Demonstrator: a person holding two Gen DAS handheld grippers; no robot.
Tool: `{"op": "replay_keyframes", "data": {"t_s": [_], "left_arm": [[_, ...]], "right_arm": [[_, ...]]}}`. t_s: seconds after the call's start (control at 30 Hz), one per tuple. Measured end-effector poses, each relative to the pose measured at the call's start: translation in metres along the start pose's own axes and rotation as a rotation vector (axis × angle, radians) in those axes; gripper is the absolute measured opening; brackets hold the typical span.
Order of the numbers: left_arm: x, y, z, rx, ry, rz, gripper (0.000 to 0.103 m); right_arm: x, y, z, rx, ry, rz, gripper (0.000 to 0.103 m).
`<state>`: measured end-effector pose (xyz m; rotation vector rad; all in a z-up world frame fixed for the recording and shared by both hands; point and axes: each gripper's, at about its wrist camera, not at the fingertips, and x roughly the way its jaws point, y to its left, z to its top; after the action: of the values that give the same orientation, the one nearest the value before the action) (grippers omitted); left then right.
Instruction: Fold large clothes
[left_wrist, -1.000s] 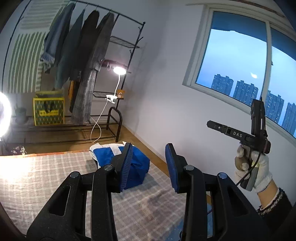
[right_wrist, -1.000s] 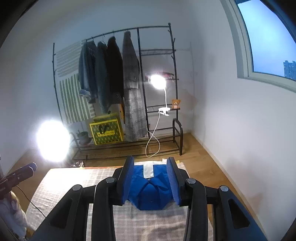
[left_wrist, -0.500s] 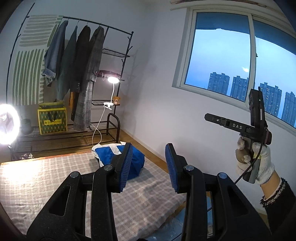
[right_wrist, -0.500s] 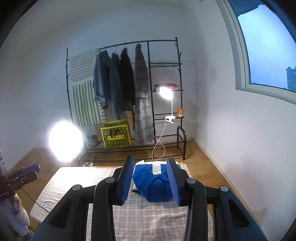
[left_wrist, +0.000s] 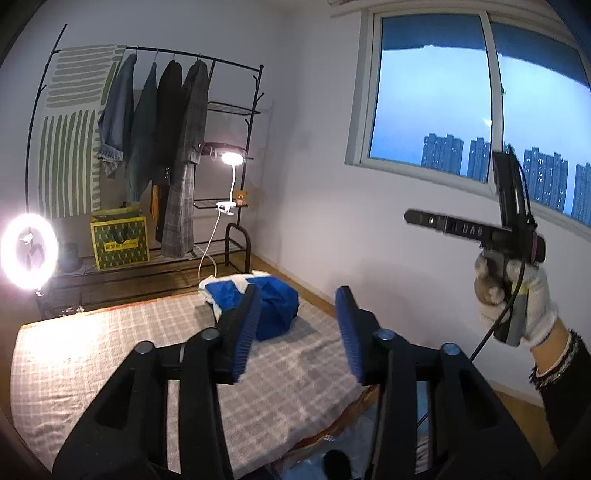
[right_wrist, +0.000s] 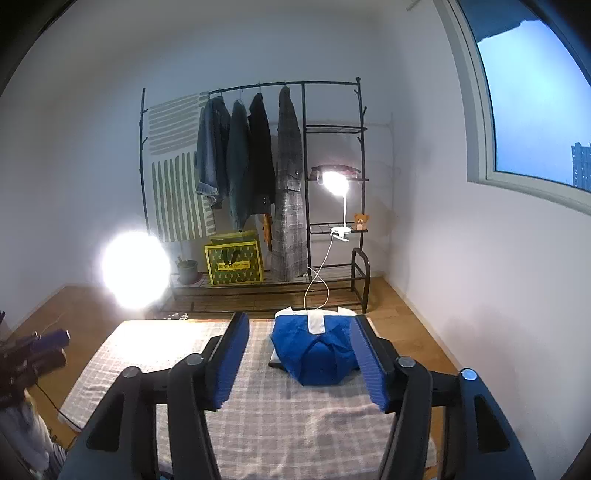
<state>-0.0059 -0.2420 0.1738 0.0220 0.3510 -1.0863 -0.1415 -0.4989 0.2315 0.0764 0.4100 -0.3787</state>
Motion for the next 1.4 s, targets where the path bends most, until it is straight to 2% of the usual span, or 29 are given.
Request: {"op": "replay_keyframes", "data": {"t_s": [0.1, 0.33, 0.47, 0.63, 0.9, 1.4], "left_arm": [[0.005, 0.003, -0.017, 0.005, 0.028, 0.008, 0.047], [0.031, 0.017, -0.046, 0.003, 0.077, 0.029, 0.075], [0.045, 0.025, -0.059, -0.001, 0.086, 0.036, 0.086], [0.059, 0.033, -0.07, 0.007, 0.089, 0.057, 0.098], [0.075, 0.043, -0.085, 0.015, 0.104, 0.08, 0.103], [0.109, 0.076, -0.121, 0.002, 0.168, 0.127, 0.103]], "right_arm": [[0.007, 0.001, -0.008, 0.021, 0.01, 0.0, 0.073], [0.031, 0.021, -0.036, -0.005, 0.046, 0.002, 0.087], [0.047, 0.033, -0.048, -0.027, 0.046, -0.033, 0.1], [0.068, 0.046, -0.063, -0.055, 0.035, -0.062, 0.103], [0.104, 0.046, -0.083, 0.016, 0.051, -0.093, 0.103], [0.156, 0.057, -0.126, 0.036, 0.056, -0.187, 0.103]]}}
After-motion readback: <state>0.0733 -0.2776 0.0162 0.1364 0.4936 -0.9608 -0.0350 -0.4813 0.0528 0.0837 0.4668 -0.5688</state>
